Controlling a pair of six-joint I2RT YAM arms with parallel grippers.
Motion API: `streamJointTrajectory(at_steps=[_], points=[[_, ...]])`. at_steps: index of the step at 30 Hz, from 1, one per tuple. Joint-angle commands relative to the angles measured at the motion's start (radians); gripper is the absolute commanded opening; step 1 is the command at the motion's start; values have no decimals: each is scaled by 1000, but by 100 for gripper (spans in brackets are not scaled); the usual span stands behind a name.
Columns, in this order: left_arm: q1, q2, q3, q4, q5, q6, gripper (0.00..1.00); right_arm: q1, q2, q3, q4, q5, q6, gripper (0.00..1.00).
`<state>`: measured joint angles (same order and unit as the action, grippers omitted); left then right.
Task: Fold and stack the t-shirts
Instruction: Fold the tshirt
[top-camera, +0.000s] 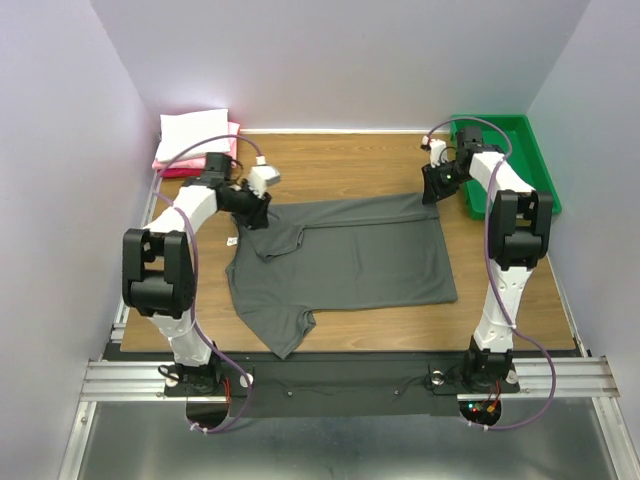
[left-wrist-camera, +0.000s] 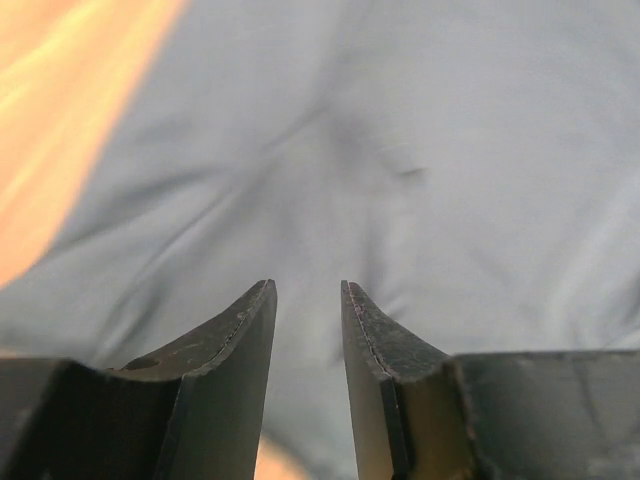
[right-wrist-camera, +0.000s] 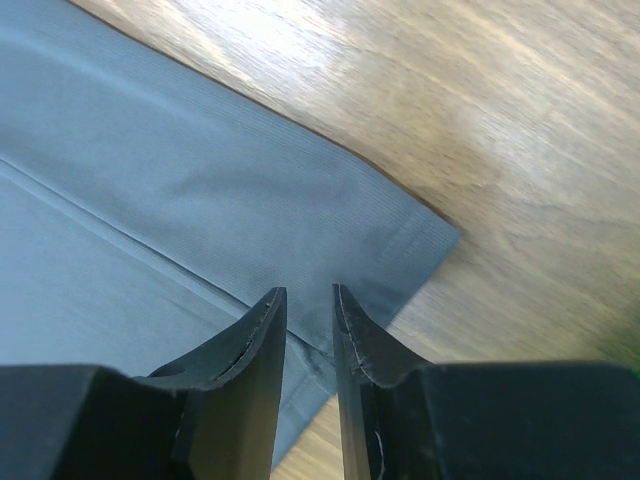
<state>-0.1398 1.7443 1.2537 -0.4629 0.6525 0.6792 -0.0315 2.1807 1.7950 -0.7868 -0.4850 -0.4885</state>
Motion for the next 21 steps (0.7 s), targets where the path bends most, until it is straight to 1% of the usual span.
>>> streamJointTrajectory(at_steps=[1, 4, 6, 11, 14, 21], points=[[69, -17, -4, 23, -63, -75, 43, 19, -25, 23, -11, -35, 19, 31], [95, 12, 7, 0, -77, -87, 42, 22, -22, 24, -11, -37, 24, 31], [100, 11, -14, 6, -86, -107, 40, 22, -21, 24, -11, -37, 27, 30], [111, -8, -109, 50, -128, -207, 42, 24, -24, 17, -12, -33, 25, 31], [114, -3, -134, 81, -152, -263, 43, 25, -24, 6, -9, -32, 24, 31], [114, 34, -128, 109, -166, -328, 44, 28, -15, 3, -9, -27, 21, 30]])
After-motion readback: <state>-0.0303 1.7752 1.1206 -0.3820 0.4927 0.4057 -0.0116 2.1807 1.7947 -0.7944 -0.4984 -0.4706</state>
